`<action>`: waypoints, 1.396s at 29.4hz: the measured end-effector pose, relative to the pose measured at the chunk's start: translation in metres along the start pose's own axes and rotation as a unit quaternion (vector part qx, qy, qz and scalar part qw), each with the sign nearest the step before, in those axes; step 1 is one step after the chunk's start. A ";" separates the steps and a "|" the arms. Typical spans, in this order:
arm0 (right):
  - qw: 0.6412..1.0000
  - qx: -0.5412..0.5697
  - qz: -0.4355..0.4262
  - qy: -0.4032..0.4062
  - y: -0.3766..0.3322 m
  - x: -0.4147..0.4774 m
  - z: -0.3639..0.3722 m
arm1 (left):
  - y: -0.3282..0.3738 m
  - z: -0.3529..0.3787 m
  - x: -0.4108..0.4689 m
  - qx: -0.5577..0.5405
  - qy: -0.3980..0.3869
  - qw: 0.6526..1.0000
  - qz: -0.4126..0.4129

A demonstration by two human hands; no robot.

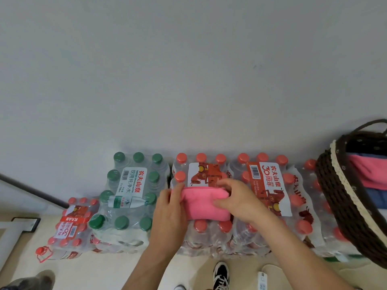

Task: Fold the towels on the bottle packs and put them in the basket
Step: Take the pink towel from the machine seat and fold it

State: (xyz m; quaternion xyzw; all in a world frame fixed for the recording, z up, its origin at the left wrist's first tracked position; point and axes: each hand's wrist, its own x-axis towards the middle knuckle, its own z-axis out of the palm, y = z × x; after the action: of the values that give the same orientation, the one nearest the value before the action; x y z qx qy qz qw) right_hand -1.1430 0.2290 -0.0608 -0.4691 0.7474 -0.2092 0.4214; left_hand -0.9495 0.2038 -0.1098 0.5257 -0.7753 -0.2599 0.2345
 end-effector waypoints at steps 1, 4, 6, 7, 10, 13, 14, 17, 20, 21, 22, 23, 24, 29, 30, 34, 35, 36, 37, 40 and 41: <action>0.999 0.029 0.011 -0.032 -0.002 -0.001 -0.003 | 0.000 -0.005 -0.001 -0.066 0.005 0.998 -0.010; 0.989 0.130 0.015 -0.072 -0.004 -0.011 -0.009 | 0.006 -0.031 0.000 -0.295 -0.066 0.943 -0.138; 0.976 0.206 0.011 -0.067 -0.007 -0.021 -0.010 | 0.012 -0.054 -0.003 -0.375 -0.133 0.900 -0.177; 0.970 0.237 0.011 -0.060 -0.010 -0.027 -0.009 | 0.014 -0.065 -0.005 -0.408 -0.161 0.882 -0.172; 0.970 0.242 -0.006 0.002 -0.024 -0.046 -0.002 | 0.027 -0.080 -0.012 -0.413 -0.183 0.882 -0.132; 0.965 0.255 -0.027 0.056 -0.040 -0.067 0.004 | 0.042 -0.071 -0.014 -0.416 -0.049 0.898 -0.138; 0.960 0.270 -0.029 0.065 -0.043 -0.073 0.004 | 0.048 -0.068 -0.016 -0.427 -0.020 0.894 -0.137; 0.951 0.300 -0.037 0.065 -0.043 -0.089 -0.006 | 0.061 -0.063 -0.015 -0.434 0.025 0.895 -0.096; 0.942 0.332 -0.040 0.032 -0.030 -0.103 -0.030 | 0.074 -0.056 -0.009 -0.400 0.027 0.912 -0.088; 0.941 0.333 -0.046 0.035 -0.024 -0.107 -0.039 | 0.081 -0.052 -0.007 -0.392 0.020 0.916 -0.087; 0.943 0.325 -0.055 0.047 -0.018 -0.111 -0.048 | 0.091 -0.048 -0.005 -0.383 0.012 0.920 -0.082; 0.946 0.311 -0.064 0.065 -0.011 -0.114 -0.058 | 0.102 -0.044 -0.004 -0.375 0.006 0.924 -0.073; 0.949 0.293 -0.071 0.089 -0.004 -0.117 -0.068 | 0.115 -0.038 -0.004 -0.366 0.002 0.929 -0.061; 0.942 0.221 -0.085 0.239 0.044 -0.135 -0.133 | 0.192 -0.006 -0.003 -0.397 -0.104 0.912 -0.006; 0.940 0.204 -0.088 0.259 0.055 -0.140 -0.149 | 0.209 0.002 -0.002 -0.416 -0.151 0.897 -0.006; 0.945 0.159 -0.065 0.278 0.101 -0.154 -0.218 | 0.270 0.051 0.006 -0.388 -0.220 0.895 -0.009; 0.948 0.142 -0.060 0.277 0.112 -0.154 -0.234 | 0.283 0.065 0.009 -0.367 -0.206 0.907 0.002; 0.950 0.125 -0.057 0.279 0.123 -0.153 -0.248 | 0.294 0.079 0.012 -0.340 -0.191 0.921 0.015; 0.951 0.110 -0.054 0.283 0.134 -0.151 -0.260 | 0.305 0.091 0.015 -0.302 -0.179 0.936 0.031; 0.953 0.077 -0.027 0.293 0.168 -0.144 -0.289 | 0.333 0.123 0.018 -0.149 -0.154 0.971 0.100; 0.954 0.058 -0.018 0.295 0.178 -0.141 -0.296 | 0.341 0.132 0.018 -0.108 -0.150 0.975 0.124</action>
State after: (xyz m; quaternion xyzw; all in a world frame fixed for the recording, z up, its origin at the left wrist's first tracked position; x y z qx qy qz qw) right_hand -1.4525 0.4127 0.0396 -0.3746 0.8167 -0.3882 0.2051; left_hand -1.2759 0.3144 0.0137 0.3520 -0.8281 -0.3871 0.2011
